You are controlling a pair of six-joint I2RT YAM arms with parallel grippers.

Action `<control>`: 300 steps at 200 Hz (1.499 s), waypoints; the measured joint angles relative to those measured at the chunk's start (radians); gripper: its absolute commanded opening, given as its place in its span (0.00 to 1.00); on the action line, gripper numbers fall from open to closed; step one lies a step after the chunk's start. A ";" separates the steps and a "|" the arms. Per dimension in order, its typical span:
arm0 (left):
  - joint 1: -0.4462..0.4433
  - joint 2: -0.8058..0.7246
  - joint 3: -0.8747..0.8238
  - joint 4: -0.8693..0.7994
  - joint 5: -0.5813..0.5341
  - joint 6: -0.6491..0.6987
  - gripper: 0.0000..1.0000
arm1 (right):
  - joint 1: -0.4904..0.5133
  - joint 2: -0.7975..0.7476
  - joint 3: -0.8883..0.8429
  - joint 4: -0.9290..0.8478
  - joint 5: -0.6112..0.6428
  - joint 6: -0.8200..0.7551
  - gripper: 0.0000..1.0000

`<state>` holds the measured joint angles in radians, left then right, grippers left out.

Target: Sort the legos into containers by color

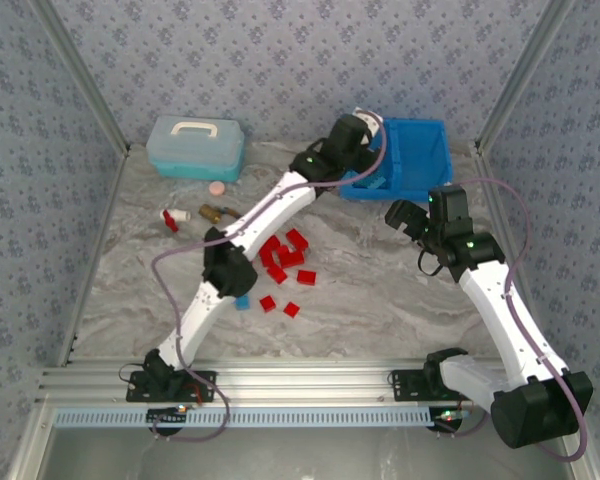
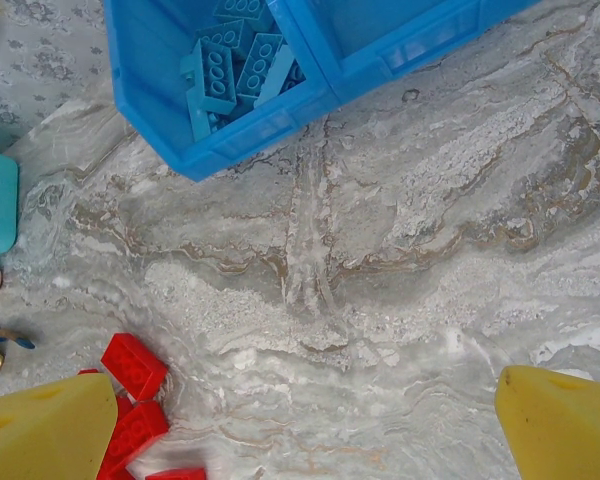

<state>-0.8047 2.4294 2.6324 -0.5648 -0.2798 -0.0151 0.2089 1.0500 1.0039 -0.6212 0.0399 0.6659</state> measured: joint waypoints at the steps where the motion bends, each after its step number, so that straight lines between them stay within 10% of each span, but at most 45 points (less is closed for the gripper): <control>1: 0.001 -0.014 -0.012 -0.008 0.000 -0.007 0.89 | 0.000 0.000 0.000 0.000 0.000 0.000 1.00; 69: 0.025 -0.698 -0.911 -0.227 -0.084 -0.385 0.81 | 0.000 0.000 0.000 0.003 -0.005 0.001 1.00; 142: 0.016 -1.019 -1.580 -0.396 -0.043 -0.810 0.75 | 0.001 0.007 -0.006 0.025 -0.018 0.005 1.00; 215: 0.019 -0.976 -1.763 -0.219 0.117 -0.897 0.71 | 0.003 0.033 -0.005 0.037 -0.026 0.005 1.00; 300: 0.051 -0.930 -1.843 -0.072 0.137 -0.901 0.30 | 0.011 0.033 -0.003 0.036 -0.026 0.006 1.00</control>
<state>-0.7536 1.4998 0.7895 -0.6369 -0.1429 -0.9165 0.2195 1.0828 1.0004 -0.5850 0.0143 0.6720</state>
